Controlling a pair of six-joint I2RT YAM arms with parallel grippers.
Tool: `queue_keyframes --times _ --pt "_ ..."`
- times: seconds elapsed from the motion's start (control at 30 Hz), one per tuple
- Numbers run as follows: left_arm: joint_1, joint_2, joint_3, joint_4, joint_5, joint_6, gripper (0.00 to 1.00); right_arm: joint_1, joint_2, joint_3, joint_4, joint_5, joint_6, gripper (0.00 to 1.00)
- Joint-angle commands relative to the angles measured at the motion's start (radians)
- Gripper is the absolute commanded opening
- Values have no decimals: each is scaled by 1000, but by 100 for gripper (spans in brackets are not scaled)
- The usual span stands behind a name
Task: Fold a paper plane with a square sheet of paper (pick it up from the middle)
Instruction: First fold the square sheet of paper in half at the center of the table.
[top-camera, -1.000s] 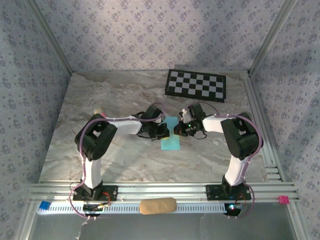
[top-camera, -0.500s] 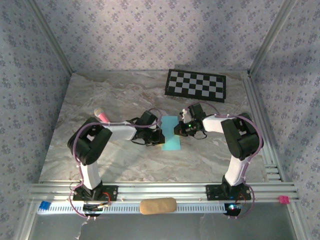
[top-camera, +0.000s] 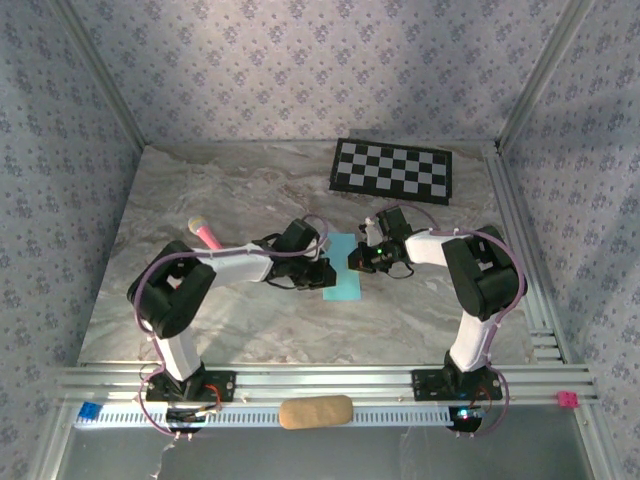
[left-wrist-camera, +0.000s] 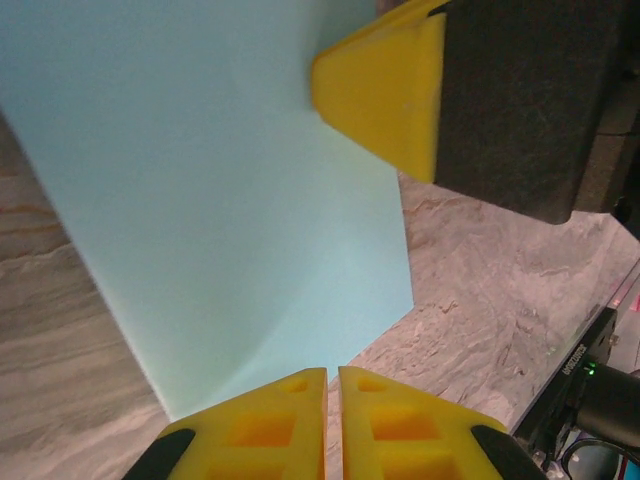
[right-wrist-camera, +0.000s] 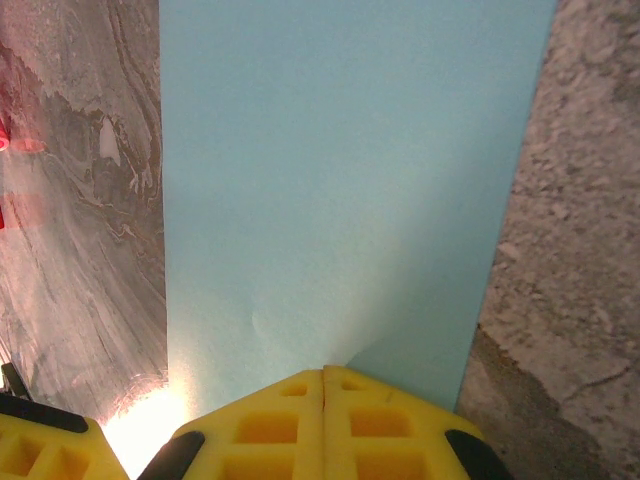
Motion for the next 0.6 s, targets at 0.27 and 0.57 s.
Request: queue_keyframes --times 0.27,0.57 --pt "-15 32 -92 -13 37 17 13 -9 70 -70 -203 196 -5 0" --pt "-19 -42 -161 -55 27 38 13 -7 81 -66 -199 188 -12 0"
